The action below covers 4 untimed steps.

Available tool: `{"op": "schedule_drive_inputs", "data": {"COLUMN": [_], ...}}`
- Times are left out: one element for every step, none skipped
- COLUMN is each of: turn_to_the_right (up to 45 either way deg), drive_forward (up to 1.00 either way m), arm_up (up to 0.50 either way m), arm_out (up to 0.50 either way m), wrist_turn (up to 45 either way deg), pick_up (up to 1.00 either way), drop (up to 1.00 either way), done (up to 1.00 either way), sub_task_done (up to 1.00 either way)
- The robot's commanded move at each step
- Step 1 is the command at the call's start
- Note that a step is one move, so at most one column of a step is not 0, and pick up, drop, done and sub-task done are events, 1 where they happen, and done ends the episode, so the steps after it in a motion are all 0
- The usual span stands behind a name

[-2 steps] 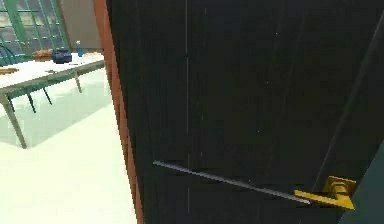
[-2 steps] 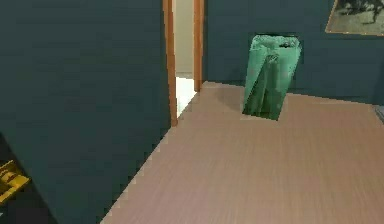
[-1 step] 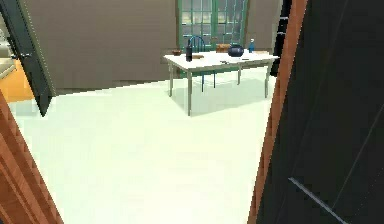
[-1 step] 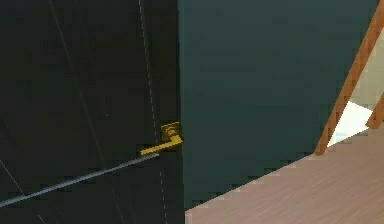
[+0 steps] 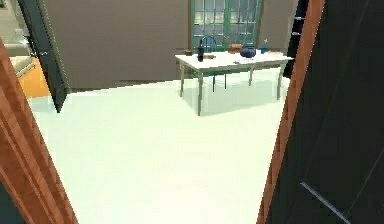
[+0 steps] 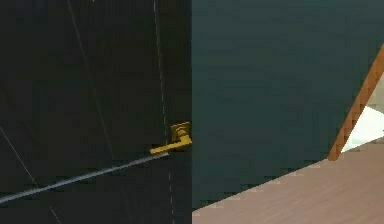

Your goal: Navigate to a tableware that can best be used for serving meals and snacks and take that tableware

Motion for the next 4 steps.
{"op": "schedule_drive_inputs", "data": {"turn_to_the_right": [0.0,-21.0,0.0,45.0], "drive_forward": [0.45,0.0,0.3,0.0], "arm_up": [0.0,0.0,0.0,0.0], "arm_out": [0.0,0.0,0.0,0.0], "wrist_turn": [0.0,0.0,0.0,0.0], "pick_up": [0.0,0.0,0.0,0.0], "drop": [0.0,0.0,0.0,0.0], "done": [0.0,0.0,0.0,0.0], "sub_task_done": [0.0,0.0,0.0,0.0]}}
